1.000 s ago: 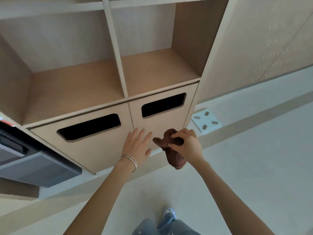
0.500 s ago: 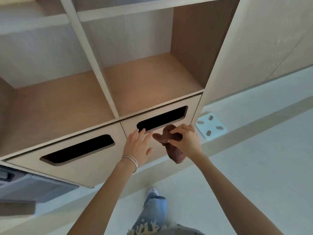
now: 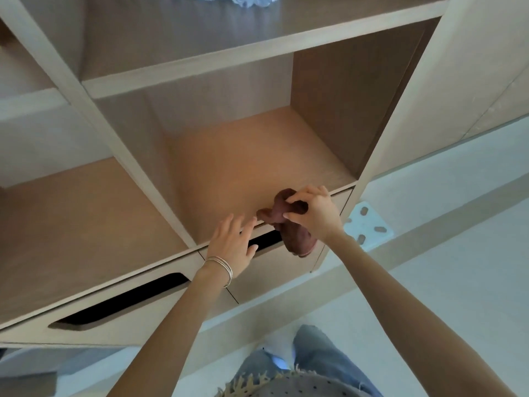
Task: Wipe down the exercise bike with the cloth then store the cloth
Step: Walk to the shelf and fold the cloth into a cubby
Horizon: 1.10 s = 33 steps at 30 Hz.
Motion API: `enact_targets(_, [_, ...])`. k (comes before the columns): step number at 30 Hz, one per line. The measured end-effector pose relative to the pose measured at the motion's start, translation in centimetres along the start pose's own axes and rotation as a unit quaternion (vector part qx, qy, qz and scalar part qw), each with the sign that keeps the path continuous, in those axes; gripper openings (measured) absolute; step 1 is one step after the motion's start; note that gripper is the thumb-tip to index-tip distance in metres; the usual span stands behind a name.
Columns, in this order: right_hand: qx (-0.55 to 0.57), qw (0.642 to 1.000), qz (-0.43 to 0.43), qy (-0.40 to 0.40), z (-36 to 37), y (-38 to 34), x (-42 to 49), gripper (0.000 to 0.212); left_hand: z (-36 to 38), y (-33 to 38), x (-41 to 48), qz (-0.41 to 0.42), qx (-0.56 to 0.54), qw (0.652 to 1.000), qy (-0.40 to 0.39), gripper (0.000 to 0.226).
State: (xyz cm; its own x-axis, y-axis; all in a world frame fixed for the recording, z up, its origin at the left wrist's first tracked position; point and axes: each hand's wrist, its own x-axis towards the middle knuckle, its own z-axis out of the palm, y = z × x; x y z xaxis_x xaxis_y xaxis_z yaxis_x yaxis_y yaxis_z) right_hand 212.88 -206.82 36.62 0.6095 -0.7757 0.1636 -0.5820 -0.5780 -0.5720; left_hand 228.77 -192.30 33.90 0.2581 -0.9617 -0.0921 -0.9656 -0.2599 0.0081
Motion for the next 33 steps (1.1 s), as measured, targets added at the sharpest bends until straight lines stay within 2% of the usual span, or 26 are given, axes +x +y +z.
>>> enact_targets(8, [-0.044,0.999,-0.006,-0.006,-0.5,2.6,9.3,0.032,-0.7,0.6,5.0,-0.093,-0.026,0.995,0.01,0.063])
enact_targets(15, [-0.053,0.985,-0.005,-0.163,0.5,7.7,14.3,0.041,-0.1,3.0,10.4,-0.137,-0.058,0.989,-0.024,0.063])
enact_targets(19, [-0.046,0.97,-0.057,-0.231,0.4,9.5,16.7,0.03,0.4,4.1,13.5,-0.134,-0.086,0.987,-0.007,0.06])
enact_targets(22, [-0.073,0.963,-0.106,-0.237,0.2,9.8,18.9,0.026,0.2,3.6,15.3,-0.143,-0.105,0.984,0.006,0.056])
enact_targets(25, [-0.087,0.951,-0.139,-0.263,0.3,9.4,20.7,0.028,0.0,3.2,16.5,-0.136,-0.111,0.984,-0.003,0.057])
enact_targets(29, [-0.132,0.911,-0.201,-0.336,0.8,8.5,21.4,0.036,0.0,3.6,17.2,-0.132,-0.128,0.983,-0.011,0.054])
enact_targets(33, [-0.151,0.899,-0.217,-0.35,1.4,8.5,21.6,0.035,-0.1,3.8,17.2,-0.149,-0.141,0.979,-0.009,0.05])
